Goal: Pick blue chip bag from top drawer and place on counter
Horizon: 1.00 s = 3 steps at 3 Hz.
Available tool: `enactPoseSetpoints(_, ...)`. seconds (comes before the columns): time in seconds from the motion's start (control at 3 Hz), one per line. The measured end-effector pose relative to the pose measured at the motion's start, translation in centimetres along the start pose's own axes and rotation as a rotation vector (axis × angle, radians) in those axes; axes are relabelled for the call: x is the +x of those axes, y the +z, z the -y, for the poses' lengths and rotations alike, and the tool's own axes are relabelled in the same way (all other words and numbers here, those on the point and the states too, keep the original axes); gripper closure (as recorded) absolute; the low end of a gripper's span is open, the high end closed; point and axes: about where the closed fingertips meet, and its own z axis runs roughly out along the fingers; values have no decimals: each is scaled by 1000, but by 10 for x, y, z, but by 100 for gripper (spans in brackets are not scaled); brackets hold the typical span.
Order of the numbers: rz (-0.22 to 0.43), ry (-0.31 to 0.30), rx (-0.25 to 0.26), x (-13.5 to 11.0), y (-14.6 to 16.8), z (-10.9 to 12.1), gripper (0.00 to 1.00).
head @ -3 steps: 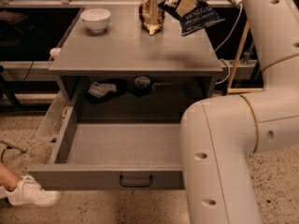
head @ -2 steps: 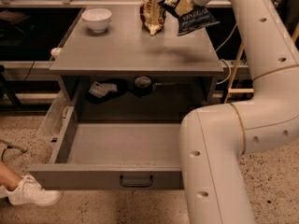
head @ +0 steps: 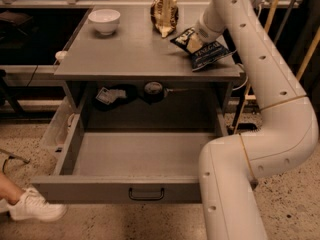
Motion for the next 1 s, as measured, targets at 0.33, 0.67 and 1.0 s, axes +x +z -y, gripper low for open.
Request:
enactPoseSetpoints(0.33, 0, 0, 0, -2, -3, 1, 100)
enactPoseSetpoints(0.67, 0, 0, 0, -2, -3, 1, 82)
enactPoseSetpoints(1.0, 0, 0, 0, -2, -3, 1, 59)
